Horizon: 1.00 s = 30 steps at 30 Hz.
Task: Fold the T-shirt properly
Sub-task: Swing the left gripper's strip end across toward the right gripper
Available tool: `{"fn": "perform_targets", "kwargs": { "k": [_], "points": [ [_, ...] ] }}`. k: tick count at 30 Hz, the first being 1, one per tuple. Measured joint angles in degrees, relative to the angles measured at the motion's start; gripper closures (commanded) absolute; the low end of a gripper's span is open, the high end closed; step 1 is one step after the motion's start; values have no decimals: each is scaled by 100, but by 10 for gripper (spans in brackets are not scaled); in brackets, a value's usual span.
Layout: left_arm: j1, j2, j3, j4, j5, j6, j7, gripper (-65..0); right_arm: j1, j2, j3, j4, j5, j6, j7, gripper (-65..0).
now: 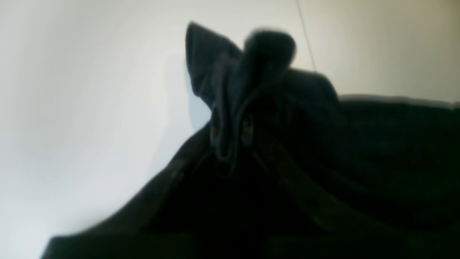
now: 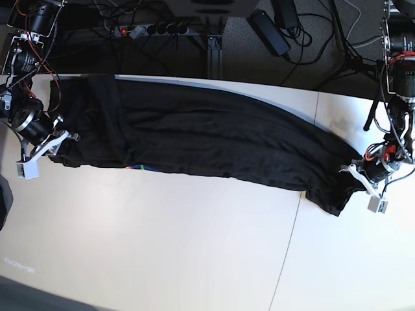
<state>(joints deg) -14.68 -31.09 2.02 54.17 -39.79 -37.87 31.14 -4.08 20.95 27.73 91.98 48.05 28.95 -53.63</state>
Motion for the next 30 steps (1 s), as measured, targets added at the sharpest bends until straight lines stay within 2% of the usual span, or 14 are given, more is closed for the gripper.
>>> {"fn": "perform_targets", "kwargs": {
  "k": [4,17,21,24,26,30],
  "points": [
    [-715,-7,229,-640,57,4,-142,0,0,2,2,0,0,0,-2,0],
    [-2693,-22,243,-1943,439,2,-203,0,-2,0,2,0,-9,2,-107,0],
    [-2817,-35,363,-1910,348,4,-68,0,-2,0,2,0,-7,0,-144,0],
    [-2769,-33,597,-1740,129,4,402,0,-2,0,2,0,-7,0,-146,0],
    [-2697,-31,772,-1499,-232,7,791,0,-4,0,2,0,-7,0,-155,0],
    [-2227,-11,984,-463,-942,7,1196,0,-4,-2,2,0,-24,0,-138,0]
  ]
}}
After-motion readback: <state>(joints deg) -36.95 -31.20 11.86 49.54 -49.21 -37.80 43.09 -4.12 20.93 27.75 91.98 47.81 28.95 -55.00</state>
